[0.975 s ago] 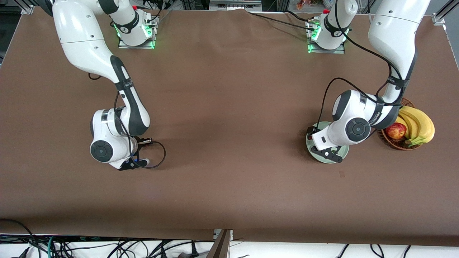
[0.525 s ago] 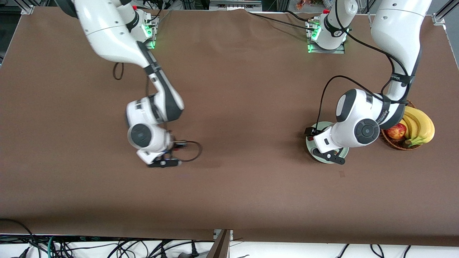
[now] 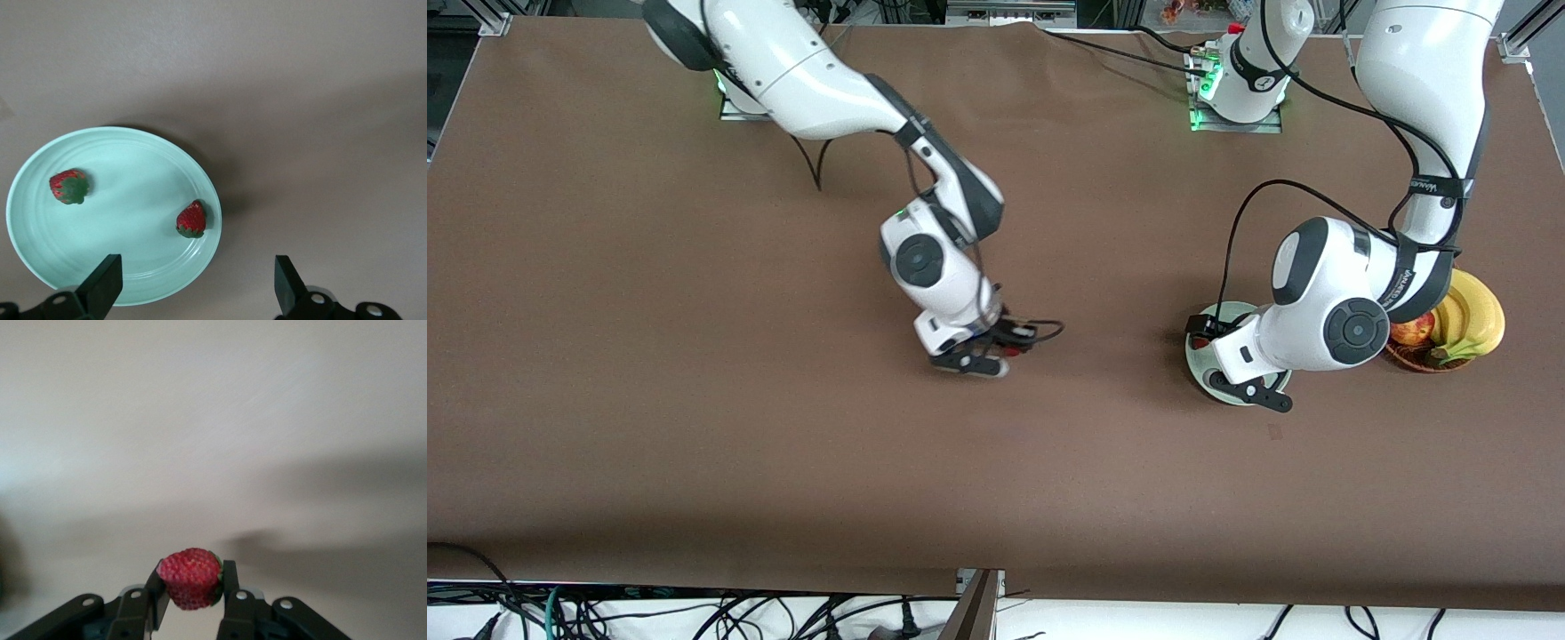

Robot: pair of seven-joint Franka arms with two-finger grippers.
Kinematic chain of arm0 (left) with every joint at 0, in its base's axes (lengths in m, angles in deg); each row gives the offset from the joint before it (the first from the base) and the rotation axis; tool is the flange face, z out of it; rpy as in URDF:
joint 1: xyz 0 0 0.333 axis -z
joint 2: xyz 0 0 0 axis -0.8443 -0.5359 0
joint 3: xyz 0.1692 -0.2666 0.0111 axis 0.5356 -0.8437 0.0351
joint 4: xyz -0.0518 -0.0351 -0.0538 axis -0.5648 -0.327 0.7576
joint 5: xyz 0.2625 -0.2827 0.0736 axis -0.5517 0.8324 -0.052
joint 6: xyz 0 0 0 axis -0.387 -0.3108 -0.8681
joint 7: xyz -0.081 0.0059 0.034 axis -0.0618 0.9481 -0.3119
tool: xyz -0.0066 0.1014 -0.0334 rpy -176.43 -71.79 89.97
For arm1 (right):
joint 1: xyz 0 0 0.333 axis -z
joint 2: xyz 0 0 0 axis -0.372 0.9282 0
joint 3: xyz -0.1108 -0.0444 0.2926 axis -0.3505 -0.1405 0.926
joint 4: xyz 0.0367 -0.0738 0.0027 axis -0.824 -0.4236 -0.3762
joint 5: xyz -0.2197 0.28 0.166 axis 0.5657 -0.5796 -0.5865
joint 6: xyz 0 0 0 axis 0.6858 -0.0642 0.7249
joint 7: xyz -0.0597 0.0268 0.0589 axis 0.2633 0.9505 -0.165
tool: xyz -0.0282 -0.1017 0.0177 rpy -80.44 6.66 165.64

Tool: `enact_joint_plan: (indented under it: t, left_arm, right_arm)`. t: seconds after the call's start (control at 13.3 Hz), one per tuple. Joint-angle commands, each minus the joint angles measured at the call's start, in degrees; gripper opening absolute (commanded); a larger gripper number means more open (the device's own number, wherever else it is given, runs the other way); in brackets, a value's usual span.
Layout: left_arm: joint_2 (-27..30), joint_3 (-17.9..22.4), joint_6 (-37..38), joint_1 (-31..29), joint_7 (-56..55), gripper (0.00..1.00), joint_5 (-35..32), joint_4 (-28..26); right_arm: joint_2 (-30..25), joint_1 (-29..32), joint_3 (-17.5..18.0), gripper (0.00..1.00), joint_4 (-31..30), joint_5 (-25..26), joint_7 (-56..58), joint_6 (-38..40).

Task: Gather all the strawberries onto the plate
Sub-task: 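Grasp the last strawberry with the right gripper and carry it over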

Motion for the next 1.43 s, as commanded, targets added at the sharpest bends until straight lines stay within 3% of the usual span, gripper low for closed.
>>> enact_joint_plan:
  t: [0.0,0.22,0.3,0.38,0.6,0.9,1.12,1.35]
  left_arm:
    - [-1.0,0.2,0.4,1.1,-1.6,1.00,1.2,0.2]
    - [-1.2,0.2,0.4,1.5,-2.8,1.00,1.2,0.3]
    - [-1.2,0.2,0.4,1.6,-2.8,1.00,1.2,0.3]
    - [-1.2,0.2,0.4,1.6,-2.8,1.00,1.2,0.3]
    - [-1.2,0.2,-0.1,2.5,-6.0,1.00,1.7,0.3]
    - [-0.8,0.2,-5.5,5.1,-12.4,1.00,1.8,-3.0]
    - [0.1,0.2,-14.8,10.1,-25.6,1.00,1.7,-8.8]
    - [-0.3,0.4,-29.9,15.8,-39.6,1.00,0.9,-16.0]
  right_arm:
    - [5.8,-4.5,-0.5,0.12,7.4,-0.9,-4.8,-4.3]
    - [8.2,-8.4,-1.6,0.19,7.4,-0.8,-8.3,-9.8]
    - [8.3,-8.7,-1.6,0.36,7.4,-0.8,-8.4,-9.9]
    - [8.2,-8.8,-1.7,0.99,7.4,-0.8,-8.7,-9.9]
    - [5.9,-7.8,-3.6,1.00,7.4,-0.8,-7.5,-5.8]
    - [-1.2,-1.2,-4.2,1.00,9.9,-0.8,-2.5,9.7]
    - [-5.6,4.8,-3.9,1.00,9.8,-0.8,7.7,23.4]
    - [-9.6,9.5,-5.5,1.00,9.8,-0.5,16.5,38.2]
